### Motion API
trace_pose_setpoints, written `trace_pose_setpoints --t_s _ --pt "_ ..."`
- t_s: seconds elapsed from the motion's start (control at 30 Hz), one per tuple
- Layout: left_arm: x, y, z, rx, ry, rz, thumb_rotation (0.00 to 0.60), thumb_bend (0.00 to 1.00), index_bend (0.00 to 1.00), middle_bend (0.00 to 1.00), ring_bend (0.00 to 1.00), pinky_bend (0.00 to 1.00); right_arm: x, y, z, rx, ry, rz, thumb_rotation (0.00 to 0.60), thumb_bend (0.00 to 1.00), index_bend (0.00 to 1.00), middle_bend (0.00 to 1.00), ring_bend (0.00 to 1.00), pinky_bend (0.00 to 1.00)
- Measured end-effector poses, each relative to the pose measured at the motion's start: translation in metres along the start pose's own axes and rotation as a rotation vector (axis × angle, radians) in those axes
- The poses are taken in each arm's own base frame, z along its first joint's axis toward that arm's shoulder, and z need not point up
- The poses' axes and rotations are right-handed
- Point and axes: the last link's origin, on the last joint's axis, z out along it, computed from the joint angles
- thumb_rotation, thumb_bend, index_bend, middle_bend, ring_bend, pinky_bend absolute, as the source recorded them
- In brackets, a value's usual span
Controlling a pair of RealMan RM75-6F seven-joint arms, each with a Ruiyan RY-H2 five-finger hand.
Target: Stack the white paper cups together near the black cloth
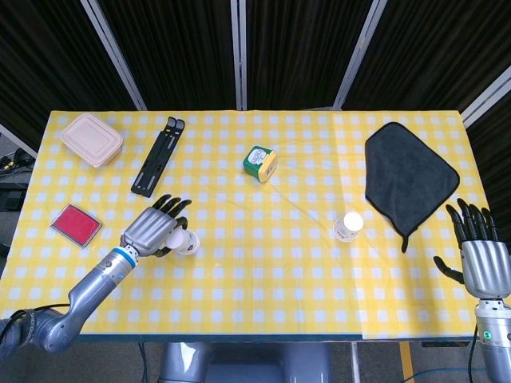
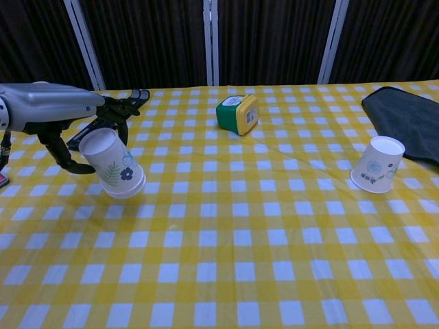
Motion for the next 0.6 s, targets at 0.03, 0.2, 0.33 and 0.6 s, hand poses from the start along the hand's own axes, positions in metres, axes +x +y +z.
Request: trace_pose_setpoints --t_s 0.03,0.2,0.33,0.6 --pt "0.004 0.002 0.003 -0.002 0.007 -0.002 0.6 0.34 0.43 0.0 0.0 0.0 0.0 0.001 0.0 -0.002 0.001 -0.001 0.6 0.08 0.04 0.0 0.0 0.0" --pt "0.023 0.018 0.029 -0.029 0.043 -0.012 0.6 0.34 0.43 0.0 0.0 0.0 0.003 0.005 0.002 -0.02 0.011 0.002 0.6 0.08 0.04 0.0 0.0 0.0" --pt "0.029 0.036 0.055 -0.061 0.055 -0.012 0.6 0.34 0.42 0.0 0.0 0.0 0.006 0.01 0.004 -0.037 0.022 0.008 0.6 0.08 0.04 0.0 0.0 0.0" --pt "0.03 0.083 0.113 -0.112 0.08 -0.007 0.6 0.34 0.43 0.0 0.0 0.0 0.007 0.013 0.005 -0.055 0.023 -0.001 0.6 0.08 0.04 0.0 0.0 0.0"
